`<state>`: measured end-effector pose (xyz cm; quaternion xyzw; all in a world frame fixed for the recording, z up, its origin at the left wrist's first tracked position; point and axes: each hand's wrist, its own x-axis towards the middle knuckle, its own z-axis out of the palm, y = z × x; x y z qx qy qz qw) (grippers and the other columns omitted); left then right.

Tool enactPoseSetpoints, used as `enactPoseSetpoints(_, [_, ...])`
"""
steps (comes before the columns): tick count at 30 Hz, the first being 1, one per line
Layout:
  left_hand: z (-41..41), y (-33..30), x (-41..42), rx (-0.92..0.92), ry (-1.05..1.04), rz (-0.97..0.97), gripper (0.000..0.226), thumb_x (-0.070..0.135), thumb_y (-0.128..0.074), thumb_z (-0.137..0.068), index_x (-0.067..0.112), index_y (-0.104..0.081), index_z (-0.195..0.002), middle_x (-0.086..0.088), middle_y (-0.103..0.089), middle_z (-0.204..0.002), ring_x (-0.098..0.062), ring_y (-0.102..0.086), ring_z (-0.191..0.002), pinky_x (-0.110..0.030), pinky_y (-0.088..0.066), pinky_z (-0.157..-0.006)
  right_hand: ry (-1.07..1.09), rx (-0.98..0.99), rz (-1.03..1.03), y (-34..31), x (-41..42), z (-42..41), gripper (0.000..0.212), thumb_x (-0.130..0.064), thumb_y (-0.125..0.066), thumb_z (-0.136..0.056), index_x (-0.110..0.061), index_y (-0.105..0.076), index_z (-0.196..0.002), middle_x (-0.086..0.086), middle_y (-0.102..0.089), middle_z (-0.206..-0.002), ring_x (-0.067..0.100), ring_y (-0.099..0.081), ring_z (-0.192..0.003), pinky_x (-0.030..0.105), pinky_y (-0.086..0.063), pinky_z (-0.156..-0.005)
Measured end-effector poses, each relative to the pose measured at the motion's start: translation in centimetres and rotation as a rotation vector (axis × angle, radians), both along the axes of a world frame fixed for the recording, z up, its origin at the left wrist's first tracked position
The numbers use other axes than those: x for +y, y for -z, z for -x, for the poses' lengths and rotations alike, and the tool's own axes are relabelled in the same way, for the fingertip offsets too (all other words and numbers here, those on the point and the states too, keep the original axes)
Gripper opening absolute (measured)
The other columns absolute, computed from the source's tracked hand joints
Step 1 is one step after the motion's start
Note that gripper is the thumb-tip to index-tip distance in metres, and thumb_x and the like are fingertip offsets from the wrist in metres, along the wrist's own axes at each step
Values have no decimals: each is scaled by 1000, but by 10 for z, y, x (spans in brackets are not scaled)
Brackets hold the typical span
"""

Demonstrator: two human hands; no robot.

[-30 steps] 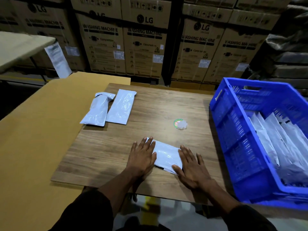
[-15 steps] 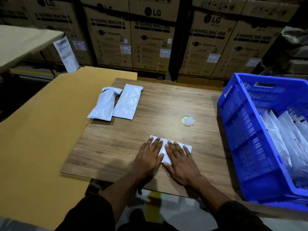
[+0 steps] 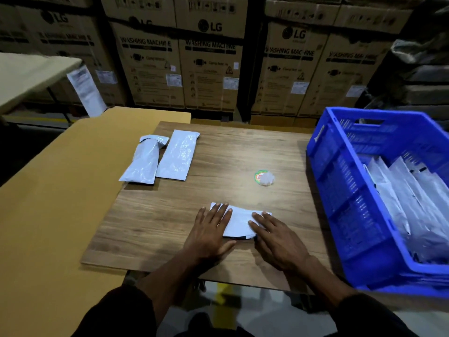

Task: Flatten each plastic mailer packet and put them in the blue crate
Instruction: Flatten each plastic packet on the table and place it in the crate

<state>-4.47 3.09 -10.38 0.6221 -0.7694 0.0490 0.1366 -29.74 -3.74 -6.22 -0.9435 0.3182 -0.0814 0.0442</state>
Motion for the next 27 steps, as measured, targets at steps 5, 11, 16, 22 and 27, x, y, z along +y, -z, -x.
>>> enactPoseSetpoints(5, [-4, -8, -6, -84, 18, 79, 69, 17, -75, -72, 17, -56, -139, -6, -58, -142, -33, -48, -136, -61, -26, -112, -103, -58, 139, -15, 4, -3, 49, -34, -43, -99, -20, -48, -146, 6, -36, -158, 38, -33, -144, 58, -35, -110])
enactPoseSetpoints(11, [-19, -15, -14, 4, -30, 46, 73, 12, -80, -73, 29, -50, -137, -3, -59, -141, -29, -36, -140, -58, -30, -108, -452, 42, 334, -11, 9, -6, 28, -28, -49, -99, -33, -65, -121, -14, -48, -150, 37, -21, -149, 71, -24, -108])
enactPoseSetpoints(16, [-27, -30, -12, 23, -44, 76, 53, 22, -71, -85, 23, -56, -136, -6, -53, -146, -32, -36, -142, -62, -39, -105, -332, -98, 232, -27, -7, -23, 19, -22, -53, -93, -29, -70, -96, -14, -66, -123, 32, -55, -125, 43, -50, -92])
enactPoseSetpoints(22, [-20, -47, -11, 144, -255, 187, 67, 36, -45, -99, 16, -23, -159, -6, -17, -167, -24, -16, -154, -45, -16, -120, -4, -624, -186, -46, -15, -35, 32, 1, -63, -81, -21, -77, -99, -10, -75, -104, 13, -70, -94, 30, -56, -80])
enactPoseSetpoints(27, [-15, -35, -11, 97, -154, 196, 55, 35, -37, -103, 13, -39, -153, -5, -31, -163, -25, -30, -150, -51, -30, -116, 274, -583, -720, -60, -33, -25, 42, 11, -54, -76, -21, -80, -87, -12, -76, -93, 4, -69, -93, 25, -52, -82])
